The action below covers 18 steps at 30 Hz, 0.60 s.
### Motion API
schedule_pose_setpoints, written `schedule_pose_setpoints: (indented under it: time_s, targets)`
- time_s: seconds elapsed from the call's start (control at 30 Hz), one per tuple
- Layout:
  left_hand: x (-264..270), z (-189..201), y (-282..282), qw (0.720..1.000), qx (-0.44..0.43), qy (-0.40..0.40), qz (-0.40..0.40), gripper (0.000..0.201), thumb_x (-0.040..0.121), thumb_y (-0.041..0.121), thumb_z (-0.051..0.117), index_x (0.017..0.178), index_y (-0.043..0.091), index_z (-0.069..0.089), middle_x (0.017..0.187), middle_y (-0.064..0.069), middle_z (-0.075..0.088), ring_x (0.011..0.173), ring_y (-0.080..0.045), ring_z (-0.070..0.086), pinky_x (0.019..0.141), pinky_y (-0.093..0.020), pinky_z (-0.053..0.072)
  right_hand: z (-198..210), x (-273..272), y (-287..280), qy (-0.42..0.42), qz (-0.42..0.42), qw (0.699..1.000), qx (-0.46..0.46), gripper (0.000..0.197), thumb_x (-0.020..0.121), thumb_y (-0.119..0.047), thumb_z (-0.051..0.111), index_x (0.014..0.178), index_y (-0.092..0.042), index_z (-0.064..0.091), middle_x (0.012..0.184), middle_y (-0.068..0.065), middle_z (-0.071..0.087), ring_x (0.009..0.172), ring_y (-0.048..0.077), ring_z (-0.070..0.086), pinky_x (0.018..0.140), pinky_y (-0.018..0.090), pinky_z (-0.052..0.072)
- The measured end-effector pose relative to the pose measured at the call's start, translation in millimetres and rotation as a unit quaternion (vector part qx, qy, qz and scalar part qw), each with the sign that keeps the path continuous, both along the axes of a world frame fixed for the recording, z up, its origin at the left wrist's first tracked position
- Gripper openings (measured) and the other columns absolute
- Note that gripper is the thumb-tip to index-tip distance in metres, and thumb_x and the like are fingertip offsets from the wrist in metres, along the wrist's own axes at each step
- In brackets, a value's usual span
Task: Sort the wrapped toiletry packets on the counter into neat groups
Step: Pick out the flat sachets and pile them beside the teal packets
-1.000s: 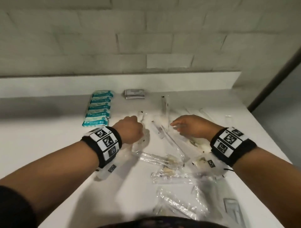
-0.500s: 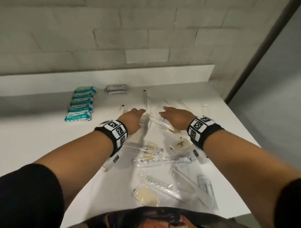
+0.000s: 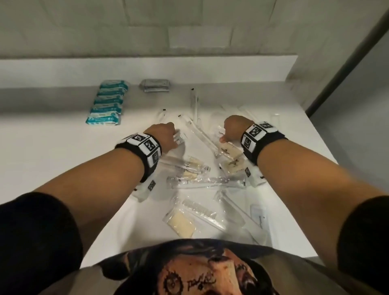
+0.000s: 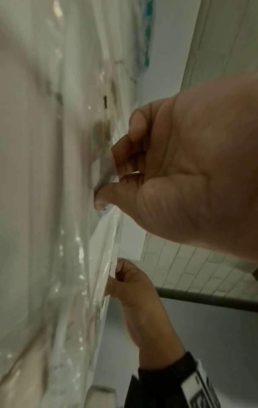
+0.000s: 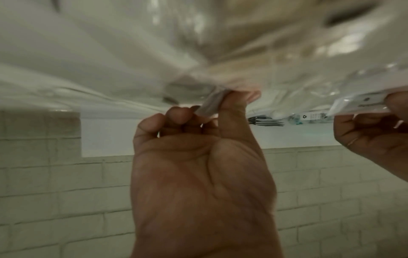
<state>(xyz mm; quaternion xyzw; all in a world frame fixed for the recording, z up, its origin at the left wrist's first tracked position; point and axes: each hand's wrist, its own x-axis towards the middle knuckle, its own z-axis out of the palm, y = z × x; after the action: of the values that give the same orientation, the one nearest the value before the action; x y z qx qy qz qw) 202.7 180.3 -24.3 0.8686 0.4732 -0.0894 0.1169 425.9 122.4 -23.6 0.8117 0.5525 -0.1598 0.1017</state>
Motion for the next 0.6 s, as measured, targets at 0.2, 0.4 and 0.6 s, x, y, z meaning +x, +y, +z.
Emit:
schedule_pose_setpoints:
  time_s: [0.2, 0.4, 0.6]
  targets:
    - [1.9, 3.1, -18.8, 0.995, 0.081, 0.002, -0.051, 0.024, 0.09, 0.024, 0.053, 0.11, 0.013, 0.059, 0.108, -0.012, 0.06, 0.099, -0.033, 0.058, 0.082, -0.038, 0.045, 14.7, 17.3, -53.8, 0.129, -0.039, 0.971, 0.197, 0.025, 0.084, -0.031, 0.068, 0.082, -0.011, 0.054, 0.076, -0.001, 0.049, 0.076, 0.019, 0.053, 0.058, 0.018, 0.039]
    - [18.6, 19.8, -79.8, 0.971, 0.018, -0.184, -0.151, 0.024, 0.091, 0.018, 0.05, 0.114, 0.015, 0.057, 0.107, -0.004, 0.062, 0.098, -0.027, 0.057, 0.077, -0.033, 0.044, 43.4, 28.6, -144.1, 0.219, 0.003, 0.973, 0.078, 0.012, 0.079, -0.021, 0.074, 0.087, -0.023, 0.066, 0.079, -0.007, 0.061, 0.075, 0.013, 0.055, 0.065, 0.023, 0.04]
    - [62.5, 28.1, -132.1, 0.947, -0.095, -0.062, -0.302, 0.022, 0.092, 0.032, 0.053, 0.095, 0.01, 0.056, 0.084, -0.001, 0.057, 0.081, -0.022, 0.052, 0.067, -0.032, 0.038, 20.1, -0.3, -214.5, 0.251, 0.091, 0.958, -0.108, 0.035, 0.076, -0.016, 0.075, 0.108, -0.032, 0.072, 0.102, -0.018, 0.066, 0.091, -0.001, 0.057, 0.089, 0.018, 0.043]
